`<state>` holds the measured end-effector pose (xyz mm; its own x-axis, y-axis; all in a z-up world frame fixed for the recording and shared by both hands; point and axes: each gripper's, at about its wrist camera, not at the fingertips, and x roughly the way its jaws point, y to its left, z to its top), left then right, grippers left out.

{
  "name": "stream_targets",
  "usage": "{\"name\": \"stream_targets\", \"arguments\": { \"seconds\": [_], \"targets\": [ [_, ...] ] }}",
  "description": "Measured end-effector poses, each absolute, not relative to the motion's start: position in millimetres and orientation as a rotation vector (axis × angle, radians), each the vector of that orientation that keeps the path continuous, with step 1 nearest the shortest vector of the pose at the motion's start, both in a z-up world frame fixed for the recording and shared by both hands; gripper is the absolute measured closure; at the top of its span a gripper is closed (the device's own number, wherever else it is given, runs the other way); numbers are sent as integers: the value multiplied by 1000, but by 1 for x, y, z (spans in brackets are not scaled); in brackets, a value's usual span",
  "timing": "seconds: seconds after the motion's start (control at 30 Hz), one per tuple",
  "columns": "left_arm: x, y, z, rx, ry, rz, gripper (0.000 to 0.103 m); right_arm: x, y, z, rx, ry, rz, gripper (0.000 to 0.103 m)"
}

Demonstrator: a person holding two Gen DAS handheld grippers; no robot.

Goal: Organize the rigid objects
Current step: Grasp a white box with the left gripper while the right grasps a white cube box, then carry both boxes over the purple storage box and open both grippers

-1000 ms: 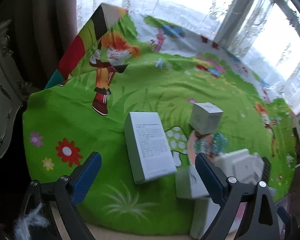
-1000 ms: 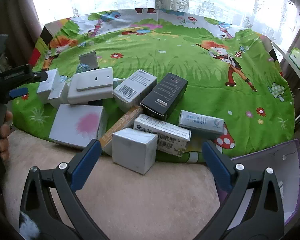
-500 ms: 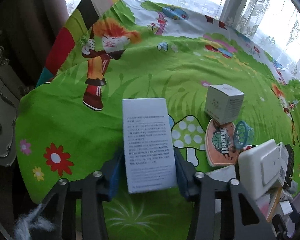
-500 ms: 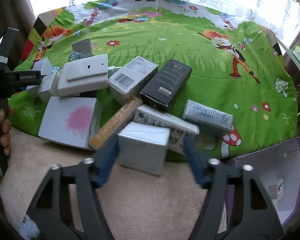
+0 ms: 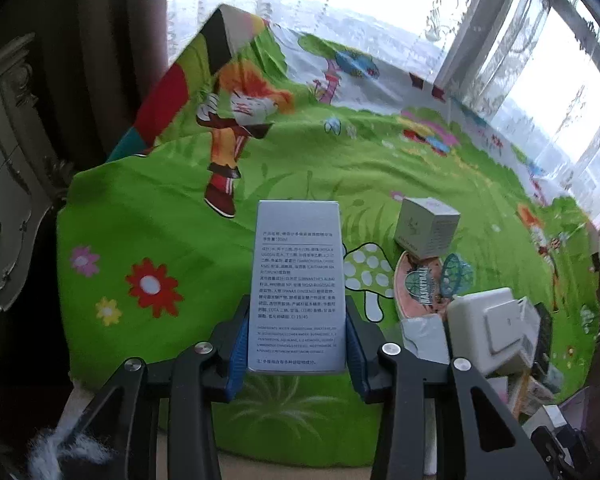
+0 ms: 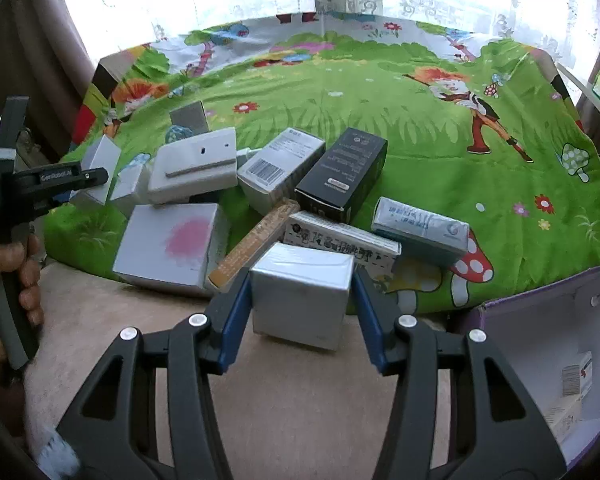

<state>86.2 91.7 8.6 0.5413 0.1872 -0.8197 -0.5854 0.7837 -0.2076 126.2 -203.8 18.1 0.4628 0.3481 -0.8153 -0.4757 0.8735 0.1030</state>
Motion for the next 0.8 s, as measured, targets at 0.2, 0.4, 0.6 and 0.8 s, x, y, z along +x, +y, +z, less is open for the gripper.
{"name": "stream_targets", "arguments": {
  "seconds": [0.2,0.4,0.6,0.8],
  "targets": [
    [64,77,23,-522,826,441,61,119,-212,26,-124,936,526,49],
    [48,44,38,-530,787,361,61,111,-228,30,-95,928,529,49],
    [46,3,49,-527,792,248,61,105,-248,36,-61,921,521,49],
    [53,-47,51,-506,822,97,61,103,-277,38,-13,928,491,49]
  ]
}}
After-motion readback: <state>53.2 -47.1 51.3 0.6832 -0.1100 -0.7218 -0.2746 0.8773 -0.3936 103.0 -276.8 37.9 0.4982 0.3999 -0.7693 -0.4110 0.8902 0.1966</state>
